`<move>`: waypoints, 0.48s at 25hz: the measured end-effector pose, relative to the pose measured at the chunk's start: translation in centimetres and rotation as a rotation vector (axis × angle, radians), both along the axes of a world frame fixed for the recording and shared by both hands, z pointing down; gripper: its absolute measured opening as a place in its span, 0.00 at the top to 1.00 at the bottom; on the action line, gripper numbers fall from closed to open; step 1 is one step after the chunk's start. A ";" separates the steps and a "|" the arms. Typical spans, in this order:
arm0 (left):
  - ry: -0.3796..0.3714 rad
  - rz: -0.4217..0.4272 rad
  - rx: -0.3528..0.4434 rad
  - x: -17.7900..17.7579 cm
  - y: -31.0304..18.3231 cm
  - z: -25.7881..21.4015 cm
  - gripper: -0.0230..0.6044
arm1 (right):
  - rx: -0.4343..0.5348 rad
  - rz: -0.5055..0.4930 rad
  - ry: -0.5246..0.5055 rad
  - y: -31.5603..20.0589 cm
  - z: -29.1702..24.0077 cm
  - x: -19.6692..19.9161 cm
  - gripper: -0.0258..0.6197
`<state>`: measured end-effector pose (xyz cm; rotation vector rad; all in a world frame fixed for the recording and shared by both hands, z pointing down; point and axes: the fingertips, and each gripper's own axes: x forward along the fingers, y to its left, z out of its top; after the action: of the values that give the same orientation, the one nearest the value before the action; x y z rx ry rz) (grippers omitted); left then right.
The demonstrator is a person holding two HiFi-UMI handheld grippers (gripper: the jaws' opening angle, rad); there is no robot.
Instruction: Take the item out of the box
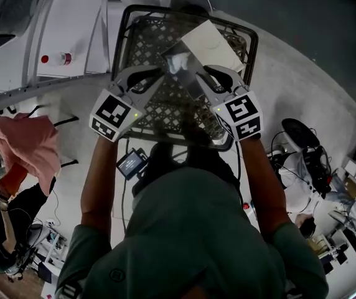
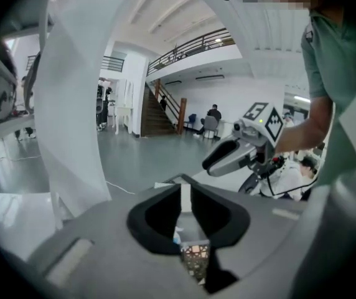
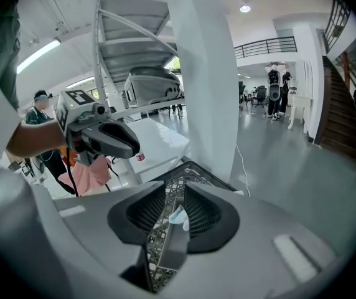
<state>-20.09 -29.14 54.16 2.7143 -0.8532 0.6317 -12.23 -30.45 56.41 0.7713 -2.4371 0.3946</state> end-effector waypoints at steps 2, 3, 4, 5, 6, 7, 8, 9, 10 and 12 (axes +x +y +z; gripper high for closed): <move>-0.002 0.006 -0.034 0.3 -0.4 1.9 0.87 | -0.017 -0.013 0.020 -0.3 1.9 -0.2 0.80; -0.002 0.009 -0.051 0.4 -0.6 2.9 0.86 | -0.025 -0.021 0.032 -0.6 2.8 -0.3 0.79; -0.005 0.011 -0.066 0.4 -0.8 3.7 0.86 | -0.032 -0.029 0.042 -0.8 3.5 -0.4 0.78; -0.011 0.013 -0.080 0.4 -1.0 4.4 0.85 | -0.038 -0.037 0.050 -1.1 4.2 -0.6 0.78; -0.018 0.014 -0.096 0.4 -1.3 5.0 0.83 | -0.046 -0.044 0.055 -1.3 4.8 -0.8 0.77; -0.025 0.015 -0.113 0.4 -1.5 5.8 0.82 | -0.056 -0.050 0.061 -1.5 5.4 -0.9 0.77; -0.029 0.016 -0.132 0.4 -1.8 6.6 0.81 | -0.069 -0.056 0.067 -1.8 6.2 -1.0 0.76; -0.032 0.017 -0.151 0.5 -2.1 7.6 0.80 | -0.081 -0.062 0.076 -2.0 7.0 -1.1 0.76; -0.034 0.018 -0.168 0.6 -2.4 8.6 0.78 | -0.093 -0.070 0.086 -2.3 8.0 -1.3 0.75; -0.042 0.017 -0.196 0.7 -3.0 10.8 0.74 | -0.118 -0.089 0.111 -2.7 10.0 -1.7 0.73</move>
<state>-19.40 -32.17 64.96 2.5432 -0.7370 0.7370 -13.90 -33.17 66.43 0.6161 -2.3123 0.4454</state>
